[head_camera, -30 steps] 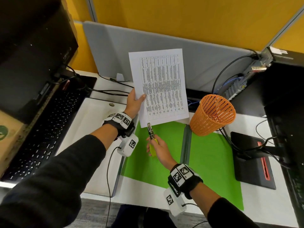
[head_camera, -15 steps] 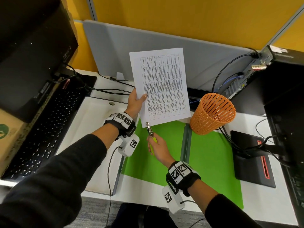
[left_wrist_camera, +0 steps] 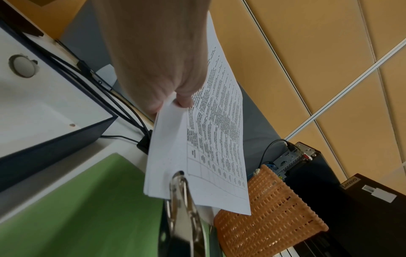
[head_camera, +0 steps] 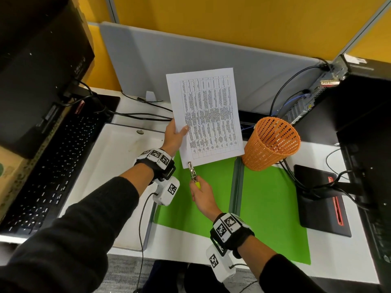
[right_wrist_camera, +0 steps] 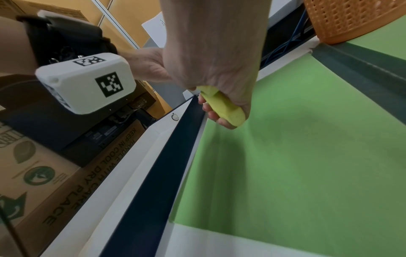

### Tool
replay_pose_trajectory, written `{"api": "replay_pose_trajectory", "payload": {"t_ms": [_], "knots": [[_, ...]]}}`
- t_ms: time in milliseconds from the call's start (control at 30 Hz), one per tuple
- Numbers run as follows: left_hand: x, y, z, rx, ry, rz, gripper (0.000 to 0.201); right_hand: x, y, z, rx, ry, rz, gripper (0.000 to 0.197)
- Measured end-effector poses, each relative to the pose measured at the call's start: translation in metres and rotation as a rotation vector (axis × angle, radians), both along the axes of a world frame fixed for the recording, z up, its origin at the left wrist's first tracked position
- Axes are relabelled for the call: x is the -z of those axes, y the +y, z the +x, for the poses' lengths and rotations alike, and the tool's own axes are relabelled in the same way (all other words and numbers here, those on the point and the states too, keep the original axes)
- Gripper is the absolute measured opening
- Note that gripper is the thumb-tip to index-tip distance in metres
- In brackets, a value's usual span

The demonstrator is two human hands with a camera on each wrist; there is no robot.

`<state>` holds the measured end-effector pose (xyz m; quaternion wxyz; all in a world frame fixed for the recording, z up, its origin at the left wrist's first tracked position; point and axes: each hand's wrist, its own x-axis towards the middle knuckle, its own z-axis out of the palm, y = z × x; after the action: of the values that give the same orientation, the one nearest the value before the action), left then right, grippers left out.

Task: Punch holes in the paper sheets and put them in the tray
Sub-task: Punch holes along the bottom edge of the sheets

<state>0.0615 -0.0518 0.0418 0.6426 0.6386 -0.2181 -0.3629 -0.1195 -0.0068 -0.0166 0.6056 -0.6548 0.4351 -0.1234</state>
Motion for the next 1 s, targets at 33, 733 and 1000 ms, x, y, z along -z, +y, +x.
{"api": "replay_pose_trajectory", "payload": {"t_ms": [33, 733, 1000], "knots": [[0.003, 0.000, -0.002, -0.002, 0.003, 0.008, 0.045, 0.003, 0.002, -0.002, 0.004, 0.014, 0.000, 0.019], [0.035, 0.011, -0.025, 0.045, 0.033, 0.015, 0.042, 0.036, 0.019, -0.022, 0.055, 0.061, 0.040, 0.011], [0.034, 0.011, -0.022, 0.035, 0.031, 0.021, 0.044, 0.025, 0.019, -0.023, 0.011, 0.066, 0.015, 0.006]]}}
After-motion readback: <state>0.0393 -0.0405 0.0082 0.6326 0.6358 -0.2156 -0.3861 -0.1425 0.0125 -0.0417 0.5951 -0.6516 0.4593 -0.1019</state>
